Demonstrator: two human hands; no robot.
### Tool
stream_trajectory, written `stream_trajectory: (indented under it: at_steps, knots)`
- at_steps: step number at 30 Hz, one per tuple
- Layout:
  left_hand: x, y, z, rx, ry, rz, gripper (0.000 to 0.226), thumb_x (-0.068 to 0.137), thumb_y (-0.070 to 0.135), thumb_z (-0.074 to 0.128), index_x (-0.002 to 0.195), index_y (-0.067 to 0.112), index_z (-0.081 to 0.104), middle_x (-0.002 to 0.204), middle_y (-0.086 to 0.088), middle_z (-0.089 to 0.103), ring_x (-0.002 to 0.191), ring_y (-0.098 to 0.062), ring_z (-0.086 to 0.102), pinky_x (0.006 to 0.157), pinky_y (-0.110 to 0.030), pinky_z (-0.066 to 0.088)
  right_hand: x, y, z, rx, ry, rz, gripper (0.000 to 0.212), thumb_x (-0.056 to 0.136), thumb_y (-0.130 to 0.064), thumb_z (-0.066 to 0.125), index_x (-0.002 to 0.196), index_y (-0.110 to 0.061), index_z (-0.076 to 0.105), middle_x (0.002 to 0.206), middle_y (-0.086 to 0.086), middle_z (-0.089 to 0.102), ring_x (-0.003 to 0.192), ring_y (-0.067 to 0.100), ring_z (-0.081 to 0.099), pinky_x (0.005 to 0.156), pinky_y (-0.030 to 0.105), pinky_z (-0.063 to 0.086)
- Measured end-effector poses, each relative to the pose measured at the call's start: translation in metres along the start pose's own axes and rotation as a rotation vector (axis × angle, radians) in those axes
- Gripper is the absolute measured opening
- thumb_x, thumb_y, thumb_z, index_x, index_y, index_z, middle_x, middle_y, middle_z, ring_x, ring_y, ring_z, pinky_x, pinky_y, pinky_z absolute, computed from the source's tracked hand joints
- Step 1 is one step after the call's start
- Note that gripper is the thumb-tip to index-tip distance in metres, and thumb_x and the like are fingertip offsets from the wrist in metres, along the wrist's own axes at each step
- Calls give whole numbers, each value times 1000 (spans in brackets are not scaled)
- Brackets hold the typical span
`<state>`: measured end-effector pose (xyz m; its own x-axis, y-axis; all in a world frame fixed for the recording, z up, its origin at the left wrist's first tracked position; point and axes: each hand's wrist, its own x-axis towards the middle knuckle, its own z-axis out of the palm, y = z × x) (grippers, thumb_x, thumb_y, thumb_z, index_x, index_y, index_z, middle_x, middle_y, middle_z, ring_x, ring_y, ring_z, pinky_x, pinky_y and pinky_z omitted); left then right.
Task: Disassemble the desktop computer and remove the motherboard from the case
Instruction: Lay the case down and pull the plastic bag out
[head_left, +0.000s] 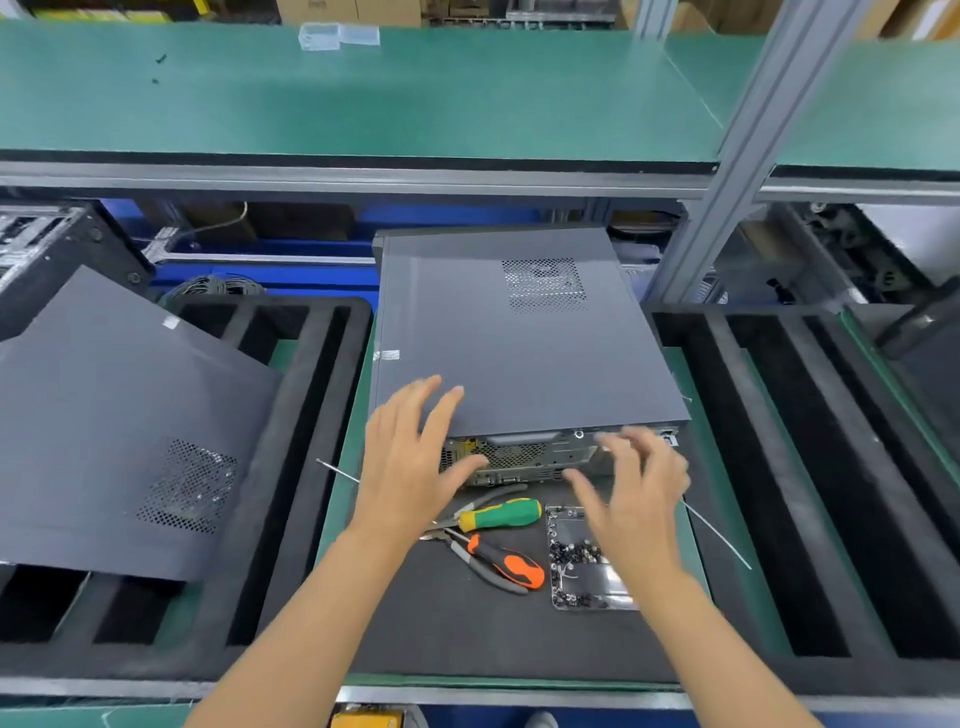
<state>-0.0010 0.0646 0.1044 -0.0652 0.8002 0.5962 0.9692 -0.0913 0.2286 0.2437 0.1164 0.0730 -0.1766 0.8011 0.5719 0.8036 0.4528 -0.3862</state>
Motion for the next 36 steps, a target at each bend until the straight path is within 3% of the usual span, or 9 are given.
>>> stream_trajectory:
  at_steps: [2, 6, 9, 13, 21, 29, 32, 36]
  knots:
    - [17, 1, 3, 158, -194, 59, 96, 62, 58, 82, 140, 10, 51, 148, -19, 42, 137, -39, 38, 110, -56, 32, 29, 22, -13, -110, -48, -121, 69, 77, -46, 77, 133, -13, 53, 142, 18, 40, 121, 39, 44, 99, 49, 33]
    - [36, 1, 12, 396, -548, 83, 118, 65, 74, 69, 156, 24, 13, 162, -16, 9, 149, -40, 4, 111, -68, 14, 81, 47, -20, -351, -437, -423, 112, 65, -63, 79, 152, -12, 29, 160, 18, 19, 147, 38, 19, 116, 52, 25]
    - [40, -4, 22, 435, -625, 63, 121, 68, 78, 61, 154, 31, -10, 163, -13, -8, 147, -42, -9, 109, -71, 9, 93, 39, -12, -438, -647, -507, 116, 70, -71, 67, 156, -15, 14, 163, 13, 5, 150, 36, 3, 121, 50, 12]
    - [44, -6, 28, 432, -670, 12, 124, 69, 80, 58, 149, 32, -24, 161, -15, -15, 146, -45, -11, 109, -73, 9, 91, 23, 3, -470, -645, -466, 110, 76, -61, 70, 157, -13, 12, 162, 19, 7, 149, 39, 4, 119, 55, 12]
    - [43, -4, 29, 443, -659, 13, 118, 72, 81, 53, 151, 31, -19, 162, -16, -5, 147, -44, -6, 108, -73, 9, 90, 17, 3, -485, -670, -453, 98, 84, -54, 66, 155, -7, 18, 160, 21, 16, 149, 36, 10, 117, 57, 17]
    - [31, 5, 25, 468, -603, 0, 107, 70, 47, 72, 156, 27, 11, 159, -19, 20, 144, -46, 17, 105, -72, 18, 78, 14, 1, -411, -560, -409, 91, 64, -26, 88, 142, -3, 47, 146, 23, 45, 137, 39, 41, 105, 60, 37]
    - [31, 5, 25, 463, -614, -12, 108, 73, 49, 70, 156, 28, 5, 160, -18, 16, 145, -45, 13, 105, -71, 16, 78, 12, -2, -401, -581, -405, 90, 66, -28, 88, 142, -2, 48, 145, 23, 45, 137, 39, 41, 106, 60, 37]
    - [33, 1, 24, 497, -649, 37, 103, 83, 69, 53, 155, 28, -8, 162, -17, 5, 146, -44, 5, 106, -71, 15, 83, 12, -7, -406, -612, -445, 83, 82, -44, 72, 147, -4, 40, 151, 24, 37, 142, 38, 31, 110, 61, 30]
